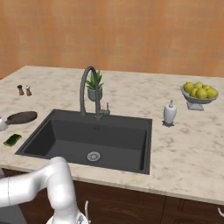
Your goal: Pick the pan and sponge and place them into the sink. Then turn on the water.
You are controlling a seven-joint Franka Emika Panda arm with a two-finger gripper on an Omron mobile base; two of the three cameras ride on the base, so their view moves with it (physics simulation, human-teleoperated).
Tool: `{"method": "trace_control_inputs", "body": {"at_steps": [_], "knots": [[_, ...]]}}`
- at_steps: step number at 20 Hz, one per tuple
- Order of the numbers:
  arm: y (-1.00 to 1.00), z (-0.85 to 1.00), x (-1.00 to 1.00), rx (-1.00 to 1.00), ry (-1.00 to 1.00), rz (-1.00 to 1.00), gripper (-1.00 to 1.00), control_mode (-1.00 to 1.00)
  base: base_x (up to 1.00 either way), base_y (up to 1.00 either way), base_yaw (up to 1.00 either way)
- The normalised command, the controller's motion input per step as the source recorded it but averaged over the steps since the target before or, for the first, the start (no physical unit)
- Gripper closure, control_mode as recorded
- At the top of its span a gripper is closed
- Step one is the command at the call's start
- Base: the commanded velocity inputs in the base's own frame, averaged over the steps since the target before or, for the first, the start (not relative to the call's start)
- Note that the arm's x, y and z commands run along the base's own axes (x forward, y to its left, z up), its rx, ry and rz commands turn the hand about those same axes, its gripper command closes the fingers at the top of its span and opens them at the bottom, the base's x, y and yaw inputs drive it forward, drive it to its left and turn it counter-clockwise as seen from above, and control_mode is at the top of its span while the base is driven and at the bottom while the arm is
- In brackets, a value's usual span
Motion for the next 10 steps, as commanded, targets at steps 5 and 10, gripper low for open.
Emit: {"method": "trace_control_inputs", "body": {"at_steps": [5, 10], "knots": [[-0.89, 0.41, 0.08, 0.09, -0.08, -0.17, 1.00, -1.00, 0.00, 0.00, 0.00], [-0.79, 0.30, 0.05, 0.00, -0.05, -0.33, 1.00, -1.00, 0.00, 0.00, 0.00]]}}
